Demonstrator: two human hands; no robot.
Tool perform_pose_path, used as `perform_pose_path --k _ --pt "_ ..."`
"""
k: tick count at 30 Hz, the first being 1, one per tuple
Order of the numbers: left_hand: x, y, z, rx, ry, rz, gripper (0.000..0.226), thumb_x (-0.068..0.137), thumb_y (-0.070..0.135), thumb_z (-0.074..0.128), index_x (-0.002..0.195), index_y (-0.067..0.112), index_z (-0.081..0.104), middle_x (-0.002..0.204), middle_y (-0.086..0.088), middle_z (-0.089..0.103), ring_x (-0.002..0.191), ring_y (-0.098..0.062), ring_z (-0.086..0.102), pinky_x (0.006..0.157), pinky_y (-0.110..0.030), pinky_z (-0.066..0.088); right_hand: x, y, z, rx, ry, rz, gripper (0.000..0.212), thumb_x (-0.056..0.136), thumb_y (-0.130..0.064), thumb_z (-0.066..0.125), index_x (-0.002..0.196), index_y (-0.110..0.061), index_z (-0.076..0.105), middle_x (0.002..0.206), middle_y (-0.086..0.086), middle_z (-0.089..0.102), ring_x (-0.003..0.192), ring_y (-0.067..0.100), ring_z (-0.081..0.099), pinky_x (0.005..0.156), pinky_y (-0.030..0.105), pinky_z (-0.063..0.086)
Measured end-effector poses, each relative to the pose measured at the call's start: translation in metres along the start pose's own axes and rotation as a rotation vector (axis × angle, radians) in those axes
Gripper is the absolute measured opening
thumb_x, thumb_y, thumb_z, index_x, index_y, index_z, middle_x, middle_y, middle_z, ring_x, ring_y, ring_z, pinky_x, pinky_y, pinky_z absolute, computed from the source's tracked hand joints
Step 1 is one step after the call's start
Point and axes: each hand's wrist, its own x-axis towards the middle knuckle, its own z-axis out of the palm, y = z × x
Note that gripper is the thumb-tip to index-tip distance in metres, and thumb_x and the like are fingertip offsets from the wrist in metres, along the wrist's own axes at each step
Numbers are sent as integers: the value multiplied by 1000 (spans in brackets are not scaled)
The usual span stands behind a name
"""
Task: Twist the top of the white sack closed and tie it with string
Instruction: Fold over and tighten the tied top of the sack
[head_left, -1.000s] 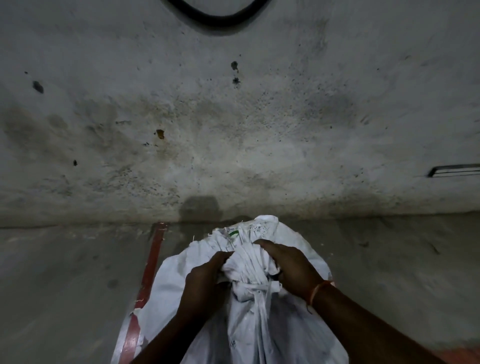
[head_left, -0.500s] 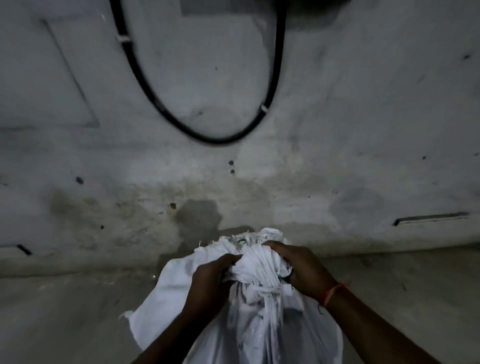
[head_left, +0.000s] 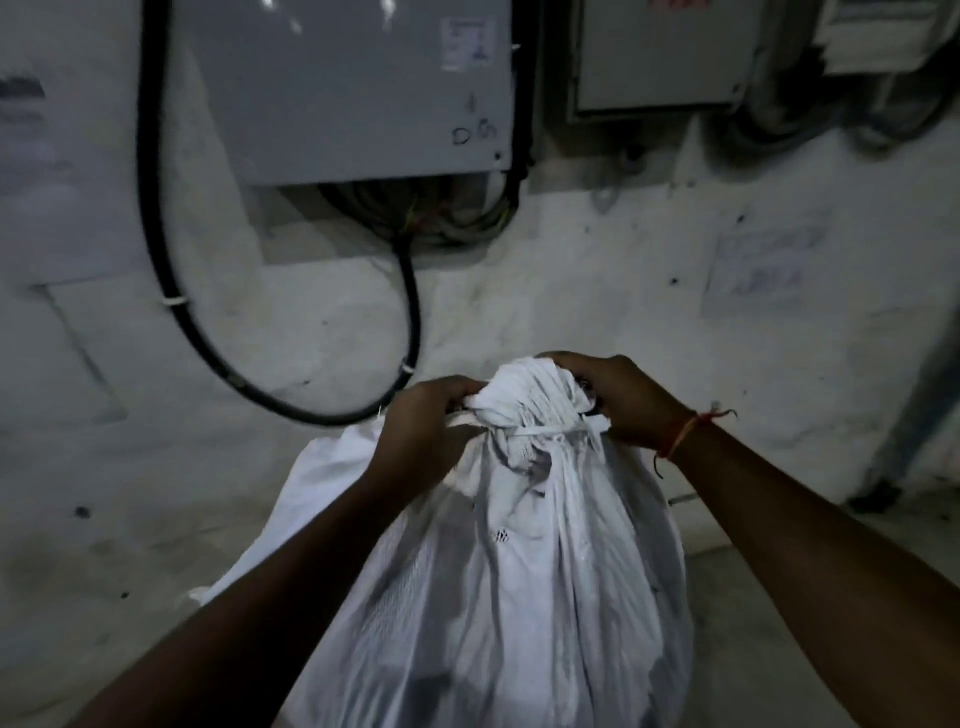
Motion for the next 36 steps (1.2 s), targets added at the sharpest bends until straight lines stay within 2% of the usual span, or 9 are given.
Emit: perform_pose_path --k 3,8,12,14,19,25,28,33,36 --pt "39 50 33 -21 21 8 33 75 14 83 106 23 77 91 19 72 89 10 63 73 4 39 -13 35 -64 -59 33 -46 66 77 -17 82 137 -19 56 127 -6 69 118 0 61 98 11 44" --pt "97 127 103 -119 27 -17 30 76 14 82 101 28 77 92 15 78 90 2 72 82 -22 55 -45 102 -161 -117 79 -53 68 77 -13 82 139 -20 54 130 -4 68 121 7 61 101 20 47" --pt "136 193 165 -151 55 6 32 75 9 83 99 30 77 91 18 77 86 13 68 76 -3 46 -78 151 -234 -113 124 -20 69 76 -5 78 137 -28 54 125 -8 70 119 5 63 101 32 50" --pt "157 223 196 -177 55 28 32 75 8 83 99 28 77 90 19 75 85 15 67 75 -1 44 -97 173 -268 -102 171 2 62 80 -5 75 134 -29 56 122 -9 71 117 3 63 101 29 50" --pt "211 280 279 -292 43 68 34 74 5 83 100 26 78 92 16 77 87 9 70 78 -6 48 -139 230 -345 -120 244 23 55 83 -13 76 134 -25 58 126 -10 69 120 -2 60 102 15 44" --pt "270 317 378 -342 20 91 31 76 8 83 99 28 78 93 17 77 90 5 71 83 -15 54 -163 327 -411 -168 205 33 60 79 -18 79 135 -20 58 130 -7 67 121 3 60 105 20 45" --pt "290 327 418 -345 1 85 28 77 13 83 101 27 78 96 16 78 92 -1 73 87 -25 57 -171 367 -434 -176 152 42 60 79 -13 79 135 -20 58 130 -8 66 119 0 59 102 11 41" --pt "314 346 479 -285 -29 33 30 76 13 84 97 33 77 93 21 77 87 6 71 81 -16 55 -184 436 -463 -198 65 36 63 78 -18 80 136 -24 56 129 -5 67 119 6 62 100 18 47" --pt "319 352 511 -254 -36 18 29 75 18 82 101 31 78 92 23 76 88 8 70 78 -6 49 -191 478 -468 -199 0 37 66 78 -9 78 139 -23 55 130 -3 68 120 9 62 102 19 47"
